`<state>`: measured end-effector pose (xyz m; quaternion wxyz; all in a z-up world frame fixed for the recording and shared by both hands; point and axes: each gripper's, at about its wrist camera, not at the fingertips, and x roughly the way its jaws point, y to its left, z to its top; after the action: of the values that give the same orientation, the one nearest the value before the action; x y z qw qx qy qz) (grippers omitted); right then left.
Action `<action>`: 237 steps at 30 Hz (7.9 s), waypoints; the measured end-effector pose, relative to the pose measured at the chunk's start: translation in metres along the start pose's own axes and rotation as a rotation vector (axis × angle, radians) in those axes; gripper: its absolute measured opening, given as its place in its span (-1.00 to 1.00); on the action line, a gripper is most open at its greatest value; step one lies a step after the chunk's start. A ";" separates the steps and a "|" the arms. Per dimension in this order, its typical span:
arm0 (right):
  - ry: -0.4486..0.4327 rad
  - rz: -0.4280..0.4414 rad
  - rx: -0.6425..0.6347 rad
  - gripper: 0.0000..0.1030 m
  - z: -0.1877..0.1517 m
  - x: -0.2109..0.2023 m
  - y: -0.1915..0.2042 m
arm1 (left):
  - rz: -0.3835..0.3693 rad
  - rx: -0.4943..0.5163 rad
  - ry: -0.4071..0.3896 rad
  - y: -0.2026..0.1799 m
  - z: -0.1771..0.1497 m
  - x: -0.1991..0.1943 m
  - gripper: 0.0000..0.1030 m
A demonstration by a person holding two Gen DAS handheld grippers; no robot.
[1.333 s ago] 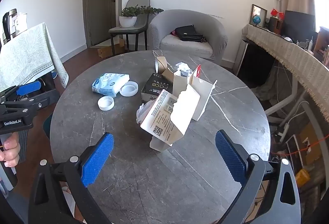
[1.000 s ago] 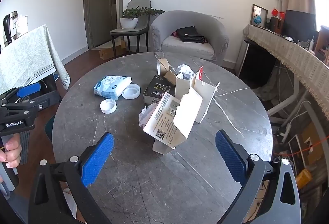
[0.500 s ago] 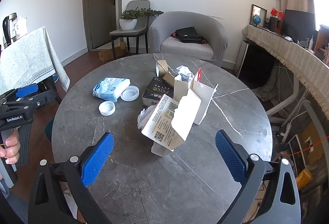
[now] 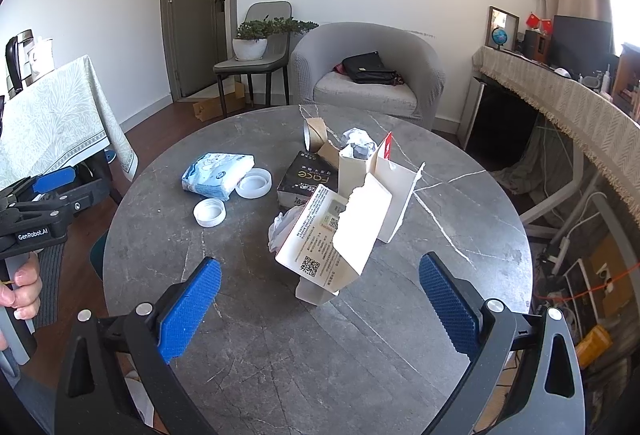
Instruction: Collect trash
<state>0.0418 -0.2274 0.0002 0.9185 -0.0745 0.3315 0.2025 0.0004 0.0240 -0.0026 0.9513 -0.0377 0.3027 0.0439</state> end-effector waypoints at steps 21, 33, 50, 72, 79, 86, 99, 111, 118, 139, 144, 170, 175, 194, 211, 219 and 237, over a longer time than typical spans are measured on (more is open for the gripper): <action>0.004 -0.002 -0.007 0.93 -0.002 0.003 0.003 | -0.003 0.000 0.004 -0.002 0.000 0.000 0.93; 0.005 -0.002 -0.006 0.93 -0.002 0.003 0.001 | -0.009 -0.004 0.011 -0.002 0.000 0.001 0.93; 0.058 0.024 0.007 0.93 -0.007 0.014 -0.003 | -0.060 0.033 0.011 -0.018 0.001 0.006 0.92; 0.080 0.258 0.209 0.46 -0.004 0.025 -0.055 | -0.196 0.083 0.139 -0.076 0.007 0.069 0.23; 0.077 0.295 0.300 0.13 -0.003 0.032 -0.061 | -0.190 0.060 0.175 -0.075 0.008 0.082 0.24; 0.051 0.240 0.331 -0.18 0.005 0.037 -0.056 | -0.187 0.039 0.176 -0.074 0.010 0.090 0.20; 0.004 0.030 0.094 -0.59 0.030 0.031 -0.023 | -0.210 0.043 0.165 -0.076 0.006 0.083 -0.36; -0.027 -0.216 -0.272 -0.91 0.033 0.025 0.023 | -0.257 0.049 0.136 -0.060 0.009 0.066 -0.36; -0.056 -0.276 -0.293 -0.91 0.040 0.030 0.031 | -0.255 0.032 0.132 -0.041 0.012 0.062 -0.36; -0.174 -0.034 -0.248 -0.91 0.085 0.030 0.129 | -0.049 -0.053 0.119 0.104 0.017 0.051 -0.36; -0.149 0.073 -0.270 -0.90 0.087 0.044 0.175 | 0.007 -0.102 0.171 0.154 0.003 0.063 -0.36; 0.064 0.248 -0.458 -0.90 0.069 0.150 0.334 | 0.128 -0.306 0.456 0.289 -0.060 0.131 -0.05; 0.132 0.282 -0.450 -0.91 0.063 0.179 0.349 | 0.141 -0.283 0.394 0.301 -0.050 0.103 -0.10; 0.395 0.274 -0.466 -0.78 -0.003 0.278 0.413 | 0.088 -0.251 0.196 0.301 0.004 0.013 -0.38; 0.373 0.396 -0.445 0.07 0.009 0.254 0.410 | 0.067 -0.235 0.030 0.285 0.033 -0.026 -0.29; 0.250 0.428 -0.418 0.13 0.044 0.204 0.390 | 0.085 -0.217 -0.005 0.269 0.043 -0.031 -0.22; 0.023 0.270 -0.288 0.21 0.101 0.116 0.255 | 0.027 -0.189 -0.052 0.203 0.057 -0.019 0.03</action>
<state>0.0736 0.0685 0.0035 0.8590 -0.1621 0.3167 0.3682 -0.0035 0.2307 0.0457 0.9503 -0.1223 0.2730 0.0860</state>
